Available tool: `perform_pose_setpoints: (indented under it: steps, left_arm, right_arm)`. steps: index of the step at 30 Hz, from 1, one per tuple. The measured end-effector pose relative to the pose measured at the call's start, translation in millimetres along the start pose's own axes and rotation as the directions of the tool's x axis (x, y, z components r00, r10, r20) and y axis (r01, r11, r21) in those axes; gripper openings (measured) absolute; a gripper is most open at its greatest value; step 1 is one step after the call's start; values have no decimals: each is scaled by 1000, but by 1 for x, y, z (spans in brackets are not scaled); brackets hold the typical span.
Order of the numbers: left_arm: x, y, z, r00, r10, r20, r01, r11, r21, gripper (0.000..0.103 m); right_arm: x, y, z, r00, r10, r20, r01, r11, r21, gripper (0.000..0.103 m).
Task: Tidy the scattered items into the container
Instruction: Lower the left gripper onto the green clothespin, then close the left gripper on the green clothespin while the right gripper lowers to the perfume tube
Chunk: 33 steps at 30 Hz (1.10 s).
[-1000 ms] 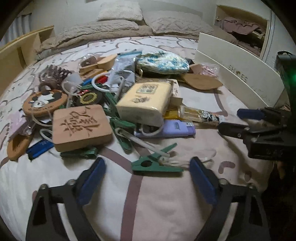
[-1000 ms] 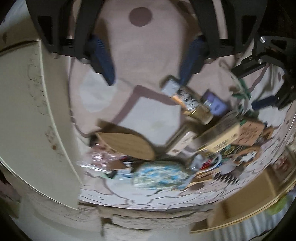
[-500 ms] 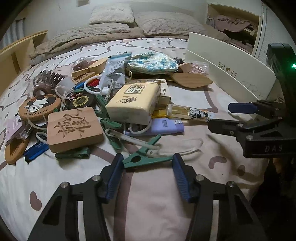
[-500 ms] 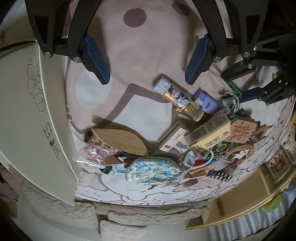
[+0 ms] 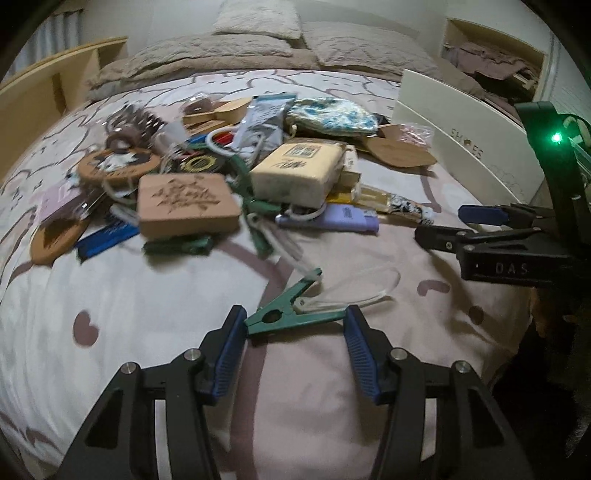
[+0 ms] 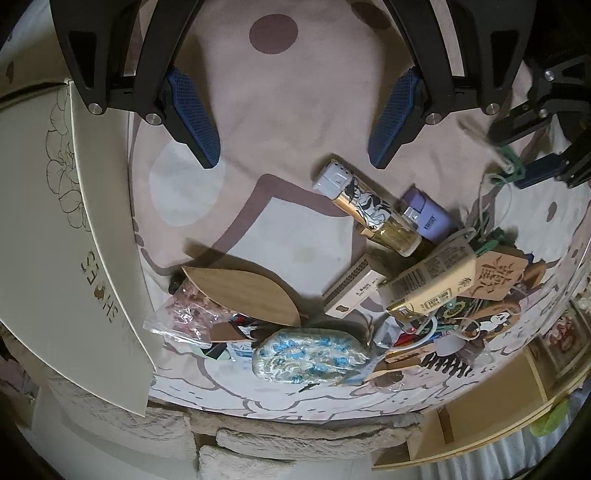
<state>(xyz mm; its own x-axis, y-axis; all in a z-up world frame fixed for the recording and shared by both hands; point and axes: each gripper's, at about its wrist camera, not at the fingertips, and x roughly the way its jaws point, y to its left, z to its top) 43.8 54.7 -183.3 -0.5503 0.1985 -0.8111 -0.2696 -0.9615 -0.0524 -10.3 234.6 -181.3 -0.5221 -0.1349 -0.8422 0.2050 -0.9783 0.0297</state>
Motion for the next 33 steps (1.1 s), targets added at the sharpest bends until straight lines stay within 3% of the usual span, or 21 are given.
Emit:
perform_pose_setpoints:
  steps: [13, 18, 21, 24, 28, 31, 33]
  left_arm:
    - [-16, 38, -5, 999, 37, -25, -40, 988, -151, 54]
    - [-17, 45, -5, 998, 55, -25, -58, 984, -170, 54]
    - [-15, 46, -6, 998, 60, -29, -65, 983, -172, 54]
    - [-15, 47, -6, 998, 62, -27, -66, 982, -177, 54]
    - [-16, 49, -7, 998, 53, -25, -57, 979, -194, 56]
    - [-17, 50, -8, 998, 55, -19, -57, 976, -210, 77]
    - [-16, 49, -9, 998, 58, -19, -61, 974, -216, 79]
  right_arm:
    - [5, 4, 11, 991, -131, 21, 132, 987, -89, 83]
    - [11, 8, 20, 970, -231, 71, 240, 956, -171, 84]
    - [11, 7, 22, 966, -241, 95, 255, 949, -187, 84]
    - [3, 8, 18, 976, -183, 116, 203, 959, -196, 84]
    - [-17, 14, 16, 987, 48, 154, -10, 970, -241, 84]
    - [-19, 21, 16, 977, 181, 117, -139, 943, -302, 84]
    - [-15, 26, 15, 975, 206, 83, -165, 922, -351, 84]
